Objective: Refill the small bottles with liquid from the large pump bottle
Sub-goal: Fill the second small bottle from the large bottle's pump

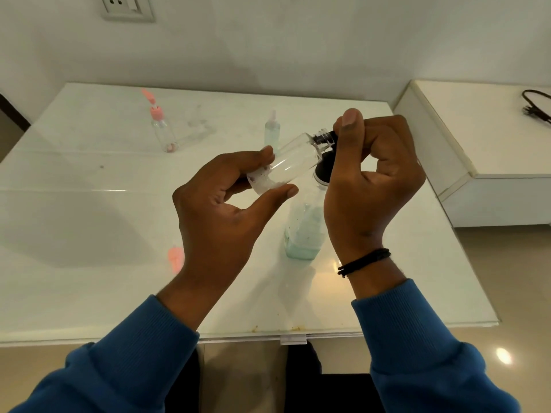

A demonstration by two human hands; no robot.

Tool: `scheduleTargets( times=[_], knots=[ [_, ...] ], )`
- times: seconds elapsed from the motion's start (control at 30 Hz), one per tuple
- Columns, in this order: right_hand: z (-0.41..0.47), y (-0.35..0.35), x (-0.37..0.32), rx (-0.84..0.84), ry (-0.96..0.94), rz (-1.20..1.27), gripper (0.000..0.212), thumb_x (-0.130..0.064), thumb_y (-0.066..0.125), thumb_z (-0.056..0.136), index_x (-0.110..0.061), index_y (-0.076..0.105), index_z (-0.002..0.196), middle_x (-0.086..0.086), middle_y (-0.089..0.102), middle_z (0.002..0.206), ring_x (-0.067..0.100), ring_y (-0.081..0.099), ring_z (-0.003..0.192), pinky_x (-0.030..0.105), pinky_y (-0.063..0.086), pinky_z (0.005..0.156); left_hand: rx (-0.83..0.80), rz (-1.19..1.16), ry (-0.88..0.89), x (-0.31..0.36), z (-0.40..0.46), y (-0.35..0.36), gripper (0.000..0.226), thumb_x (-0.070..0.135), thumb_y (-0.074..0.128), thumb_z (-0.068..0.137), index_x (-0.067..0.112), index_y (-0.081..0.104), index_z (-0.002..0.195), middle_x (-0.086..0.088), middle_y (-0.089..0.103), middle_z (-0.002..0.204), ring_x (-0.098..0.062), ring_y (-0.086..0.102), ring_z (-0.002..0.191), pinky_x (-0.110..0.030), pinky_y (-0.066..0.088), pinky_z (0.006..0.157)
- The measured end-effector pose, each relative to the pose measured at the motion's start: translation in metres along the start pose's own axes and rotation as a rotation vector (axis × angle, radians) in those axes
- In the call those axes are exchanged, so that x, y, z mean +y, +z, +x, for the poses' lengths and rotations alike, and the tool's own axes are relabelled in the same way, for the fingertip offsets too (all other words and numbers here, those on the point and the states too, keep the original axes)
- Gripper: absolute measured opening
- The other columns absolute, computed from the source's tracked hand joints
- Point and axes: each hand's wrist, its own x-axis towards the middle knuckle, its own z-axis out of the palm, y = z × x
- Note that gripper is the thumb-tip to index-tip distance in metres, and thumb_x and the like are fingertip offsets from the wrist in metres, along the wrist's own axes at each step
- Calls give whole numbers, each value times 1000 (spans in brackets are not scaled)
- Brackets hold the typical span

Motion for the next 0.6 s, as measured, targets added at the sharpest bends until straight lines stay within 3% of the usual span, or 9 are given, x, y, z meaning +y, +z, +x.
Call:
scheduleTargets(
  times=[0.07,0.2,0.27,0.6],
  knots=[
    [0,0,1,-8,2,-2,29,-6,66,97,-1,65,68,3,60,69,19,54,64,32,44,57,2,3,-1,-1,0,0,43,26,87,82,9,72,118,5,72,114,-9,70,105,-19,57,89],
    [5,0,-1,-6,-20,-43,31,-10,66,97,-2,65,66,0,63,73,24,57,67,45,47,61,2,-11,-6,0,1,0,43,25,87,81,10,71,118,6,72,114,-8,70,104,-18,56,89],
    [4,-1,-3,2,-31,-60,30,-10,66,97,-5,65,67,-5,63,77,17,58,70,50,47,63,-1,-18,-11,1,1,1,43,24,88,81,9,71,118,4,72,114,-10,71,105,-20,57,90],
    [4,0,-3,5,-31,-50,31,-10,66,96,-1,65,66,-3,60,71,25,57,64,47,46,60,3,-6,-5,0,1,0,43,24,88,81,9,72,118,4,72,115,-10,70,106,-20,57,90]
  ],
)
